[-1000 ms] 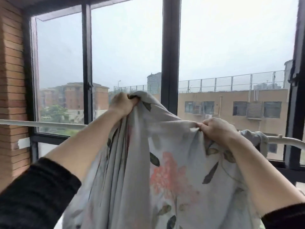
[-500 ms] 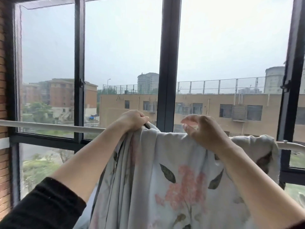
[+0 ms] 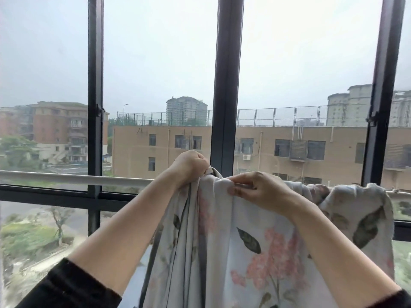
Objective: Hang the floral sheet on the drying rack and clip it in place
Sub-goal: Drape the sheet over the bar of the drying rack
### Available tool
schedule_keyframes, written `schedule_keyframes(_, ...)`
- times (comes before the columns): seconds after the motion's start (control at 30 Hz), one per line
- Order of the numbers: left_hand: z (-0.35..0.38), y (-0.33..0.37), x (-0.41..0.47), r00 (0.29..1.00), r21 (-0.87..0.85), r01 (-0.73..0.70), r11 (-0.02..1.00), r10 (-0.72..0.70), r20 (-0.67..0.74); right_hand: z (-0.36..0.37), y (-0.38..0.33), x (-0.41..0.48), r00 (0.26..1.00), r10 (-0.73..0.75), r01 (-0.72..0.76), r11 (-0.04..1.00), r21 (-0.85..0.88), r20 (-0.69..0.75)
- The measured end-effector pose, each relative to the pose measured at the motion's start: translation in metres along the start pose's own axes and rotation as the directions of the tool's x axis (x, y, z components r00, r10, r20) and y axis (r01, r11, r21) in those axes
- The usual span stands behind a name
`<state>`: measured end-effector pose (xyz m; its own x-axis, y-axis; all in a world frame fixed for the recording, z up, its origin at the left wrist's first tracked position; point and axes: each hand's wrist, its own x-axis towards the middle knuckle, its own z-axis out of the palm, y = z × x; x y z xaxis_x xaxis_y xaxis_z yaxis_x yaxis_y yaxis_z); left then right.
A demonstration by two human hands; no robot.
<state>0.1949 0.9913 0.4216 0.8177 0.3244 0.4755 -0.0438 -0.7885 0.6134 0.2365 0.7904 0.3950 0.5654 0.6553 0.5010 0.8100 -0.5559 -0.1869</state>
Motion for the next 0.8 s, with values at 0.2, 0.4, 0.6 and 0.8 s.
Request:
schedule_keyframes(0.2,-0.006,-0.012,-0.055,0.820,-0.160,-0.300,0.940,0.168,-0.547,0.000,0.005,0.006,0.999,0.018,-0.021,0.994,0.106,0.030)
schedule_keyframes(0.4,-0.006,-0.056,-0.116,0.874,-0.197,-0.148,0.969,0.035,-0.485,-0.001,0.013,0.010,0.999,0.009,-0.014,0.993,0.118,0.043)
schedule_keyframes(0.6,0.042,-0.094,-0.166,0.948,-0.156,0.144,0.977,-0.182,-0.263,0.000,0.016,0.010,0.999,-0.010,0.006,0.994,0.111,0.037)
schedule_keyframes(0.8,0.084,-0.103,-0.185,0.975,-0.423,0.167,0.891,-0.212,-0.063,0.001,0.022,0.012,0.999,-0.025,0.021,0.992,0.123,0.026)
